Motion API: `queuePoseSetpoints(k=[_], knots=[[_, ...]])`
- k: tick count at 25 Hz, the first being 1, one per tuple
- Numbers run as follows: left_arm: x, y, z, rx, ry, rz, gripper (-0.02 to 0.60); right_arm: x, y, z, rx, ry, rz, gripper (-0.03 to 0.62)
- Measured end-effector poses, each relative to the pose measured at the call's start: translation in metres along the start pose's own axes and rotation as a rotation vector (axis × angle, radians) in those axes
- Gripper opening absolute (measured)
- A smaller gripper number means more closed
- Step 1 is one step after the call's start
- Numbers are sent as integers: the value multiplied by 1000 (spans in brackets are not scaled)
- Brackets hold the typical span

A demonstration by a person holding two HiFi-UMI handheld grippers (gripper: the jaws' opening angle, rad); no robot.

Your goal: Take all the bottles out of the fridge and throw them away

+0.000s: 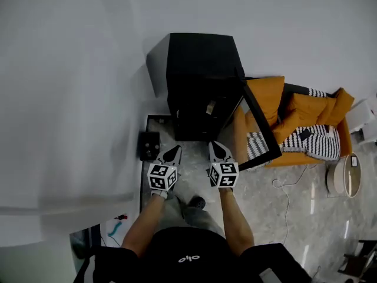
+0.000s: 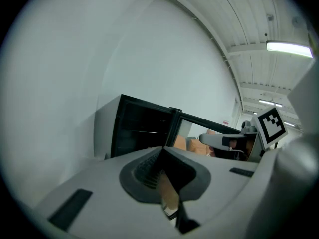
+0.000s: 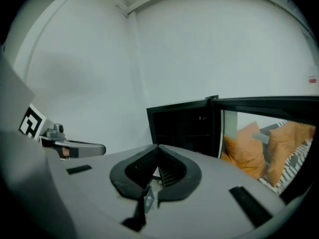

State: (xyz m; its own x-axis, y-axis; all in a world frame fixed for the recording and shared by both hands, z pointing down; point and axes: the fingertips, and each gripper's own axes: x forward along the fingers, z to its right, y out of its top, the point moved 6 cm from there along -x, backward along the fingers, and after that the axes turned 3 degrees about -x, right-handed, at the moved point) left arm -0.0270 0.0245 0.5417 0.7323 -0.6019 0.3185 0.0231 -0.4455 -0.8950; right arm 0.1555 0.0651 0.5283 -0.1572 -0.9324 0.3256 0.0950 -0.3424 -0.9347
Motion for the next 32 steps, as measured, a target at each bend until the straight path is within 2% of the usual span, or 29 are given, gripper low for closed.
queuePoseSetpoints(k=[7, 15, 25, 32], knots=[[14, 16, 60, 51, -65, -4, 6, -67, 9, 36, 17, -53, 23, 8], [29, 27, 108, 113, -120, -19, 6, -109, 14, 67, 28, -96, 59, 9], [42, 33, 132, 136, -143, -28, 6, -129, 22, 89, 27, -116, 87, 8], [49, 29, 130, 141, -144, -45, 6, -126, 23, 93, 28, -123, 93, 8]])
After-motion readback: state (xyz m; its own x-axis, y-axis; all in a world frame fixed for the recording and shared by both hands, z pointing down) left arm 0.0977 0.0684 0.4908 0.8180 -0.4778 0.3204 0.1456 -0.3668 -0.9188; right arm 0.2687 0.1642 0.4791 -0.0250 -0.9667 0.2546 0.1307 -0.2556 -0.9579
